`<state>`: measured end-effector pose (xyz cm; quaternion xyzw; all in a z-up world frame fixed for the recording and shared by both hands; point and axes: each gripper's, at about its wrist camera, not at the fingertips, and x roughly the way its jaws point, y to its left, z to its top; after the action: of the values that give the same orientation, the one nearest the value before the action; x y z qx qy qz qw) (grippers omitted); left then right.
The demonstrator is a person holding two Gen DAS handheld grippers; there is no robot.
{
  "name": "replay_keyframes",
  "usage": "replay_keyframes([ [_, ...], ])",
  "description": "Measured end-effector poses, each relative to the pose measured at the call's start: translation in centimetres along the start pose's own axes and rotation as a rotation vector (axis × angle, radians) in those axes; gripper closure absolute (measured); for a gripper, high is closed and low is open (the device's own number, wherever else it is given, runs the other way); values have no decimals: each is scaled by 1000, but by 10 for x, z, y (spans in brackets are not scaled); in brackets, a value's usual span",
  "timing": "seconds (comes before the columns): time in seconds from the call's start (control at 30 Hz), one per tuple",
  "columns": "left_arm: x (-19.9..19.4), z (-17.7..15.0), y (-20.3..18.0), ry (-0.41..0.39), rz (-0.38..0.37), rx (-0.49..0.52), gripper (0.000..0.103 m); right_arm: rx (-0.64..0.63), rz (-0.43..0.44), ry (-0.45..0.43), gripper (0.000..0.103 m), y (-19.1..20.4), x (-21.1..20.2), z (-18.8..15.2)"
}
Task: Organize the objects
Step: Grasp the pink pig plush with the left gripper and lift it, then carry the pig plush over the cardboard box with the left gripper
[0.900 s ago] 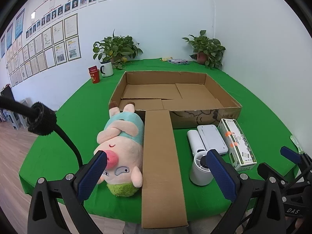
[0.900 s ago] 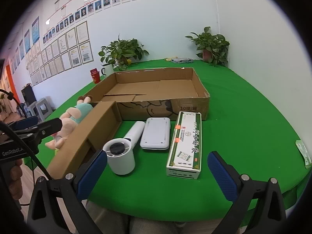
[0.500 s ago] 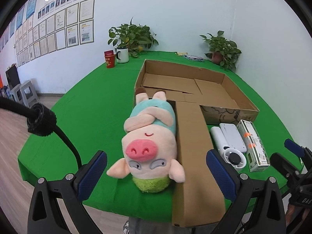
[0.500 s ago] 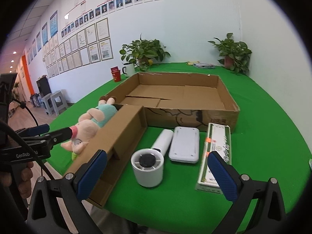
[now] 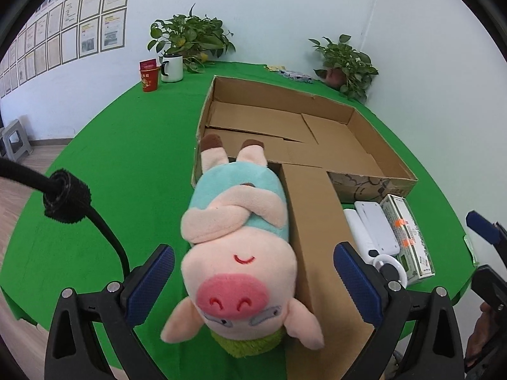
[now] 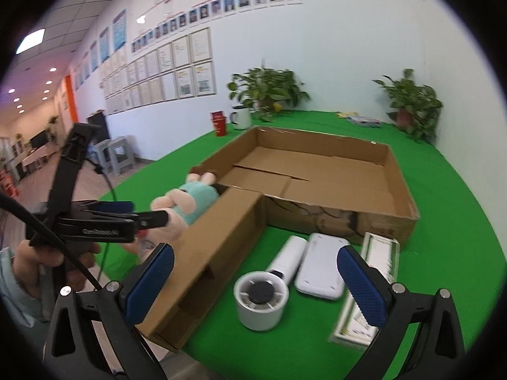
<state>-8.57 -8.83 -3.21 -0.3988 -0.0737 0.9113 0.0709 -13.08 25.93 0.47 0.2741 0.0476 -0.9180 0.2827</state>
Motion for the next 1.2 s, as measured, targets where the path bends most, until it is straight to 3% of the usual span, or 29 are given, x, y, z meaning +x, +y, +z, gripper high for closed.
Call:
replay_keyframes([
  [0.1, 11, 2, 13, 29, -4, -47, 2, -15, 61, -19, 1, 6, 12, 11],
  [0.47, 34, -8, 32, 92, -72, -130, 8, 14, 122, 32, 1, 12, 49, 27],
  [0.63, 47, -18, 27, 137, -82, -129, 19, 29, 107, 42, 1, 12, 53, 35],
  [0.8, 44, -22, 23, 136, -73, -115, 27, 65, 132, 64, 1, 7, 67, 47],
  [1.2, 40, -27, 17, 115, -74, -105, 32, 154, 227, 216, 1, 8, 122, 63],
])
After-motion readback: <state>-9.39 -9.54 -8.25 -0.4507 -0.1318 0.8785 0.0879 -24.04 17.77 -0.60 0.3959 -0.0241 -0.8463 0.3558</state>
